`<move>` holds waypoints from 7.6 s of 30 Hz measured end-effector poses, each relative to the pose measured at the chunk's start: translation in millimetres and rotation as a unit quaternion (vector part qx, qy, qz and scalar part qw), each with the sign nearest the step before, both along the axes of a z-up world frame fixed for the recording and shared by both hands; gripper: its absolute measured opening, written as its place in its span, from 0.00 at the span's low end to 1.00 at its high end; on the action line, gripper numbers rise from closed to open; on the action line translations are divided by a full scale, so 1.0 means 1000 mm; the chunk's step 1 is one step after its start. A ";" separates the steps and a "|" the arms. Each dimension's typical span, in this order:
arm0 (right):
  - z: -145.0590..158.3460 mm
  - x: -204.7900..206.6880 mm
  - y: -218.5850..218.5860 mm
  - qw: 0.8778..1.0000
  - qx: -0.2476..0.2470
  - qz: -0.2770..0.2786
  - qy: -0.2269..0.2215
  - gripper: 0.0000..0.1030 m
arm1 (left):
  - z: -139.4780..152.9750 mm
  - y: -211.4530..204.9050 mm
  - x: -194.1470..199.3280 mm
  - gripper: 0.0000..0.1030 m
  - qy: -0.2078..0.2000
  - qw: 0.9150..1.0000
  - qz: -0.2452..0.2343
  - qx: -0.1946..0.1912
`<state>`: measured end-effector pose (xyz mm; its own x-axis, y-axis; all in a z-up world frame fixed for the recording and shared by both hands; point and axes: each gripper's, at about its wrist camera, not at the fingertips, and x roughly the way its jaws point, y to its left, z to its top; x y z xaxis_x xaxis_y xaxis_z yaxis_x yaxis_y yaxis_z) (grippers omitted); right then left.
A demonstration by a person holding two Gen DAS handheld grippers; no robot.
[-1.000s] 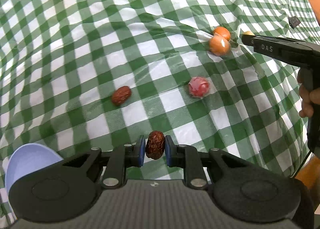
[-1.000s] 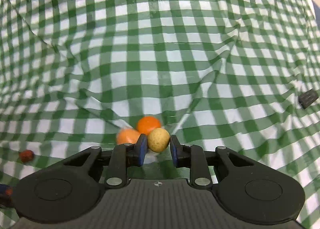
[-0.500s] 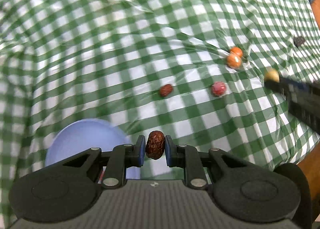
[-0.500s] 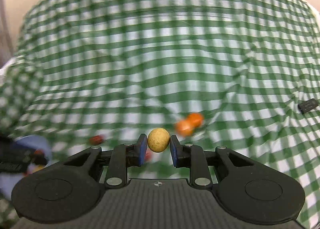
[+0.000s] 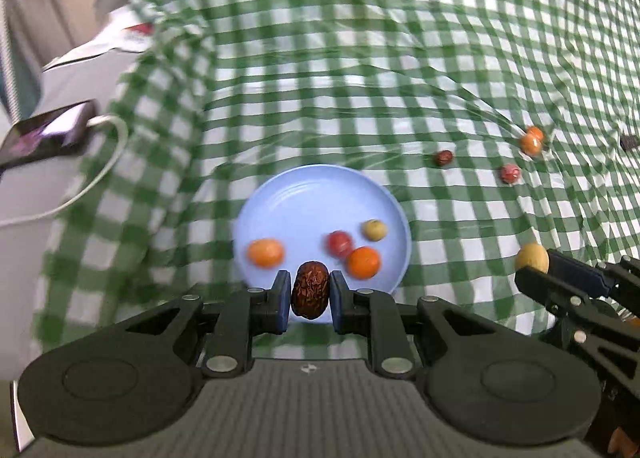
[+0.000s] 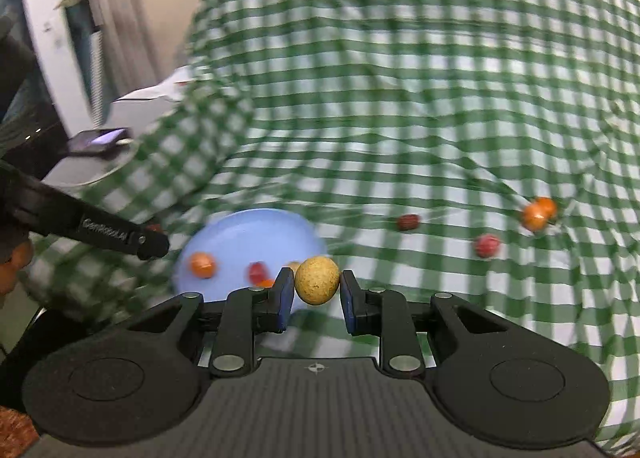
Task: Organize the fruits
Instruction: 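Carry the date and yellow fruit over the blue plate with both tools, then open both tools to drop the date and yellow fruit onto the plate, then withdraw both tools from the plate toward the remaining fruits, then grasp the red tomato with the left tool while the right tool grasps a bagged tangerine, then carry the tomato and bagged tangerine over the blue plate with both tools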
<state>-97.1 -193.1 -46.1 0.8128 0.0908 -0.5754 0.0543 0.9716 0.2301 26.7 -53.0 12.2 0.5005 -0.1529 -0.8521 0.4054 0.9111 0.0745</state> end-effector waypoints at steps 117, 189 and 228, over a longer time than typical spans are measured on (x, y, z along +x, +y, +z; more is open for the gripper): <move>0.018 -0.028 0.062 1.000 -0.010 0.007 0.022 0.99 | -0.002 0.060 -0.064 1.00 -0.032 0.997 0.072 0.012; -0.167 0.154 -0.290 0.987 -0.001 -0.142 0.074 0.49 | -0.157 -0.312 0.079 0.81 0.019 0.969 -0.245 -0.001; -0.025 0.011 -0.078 0.998 0.027 -0.029 -0.043 0.38 | -0.026 -0.069 -0.005 0.32 -0.012 0.996 -0.081 -0.023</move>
<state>-85.9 -271.0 -71.6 0.8637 0.0706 -0.4991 0.0882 0.9537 0.2876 21.6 -121.8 -13.7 0.4866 -0.2728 -0.8300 0.5467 0.8361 0.0457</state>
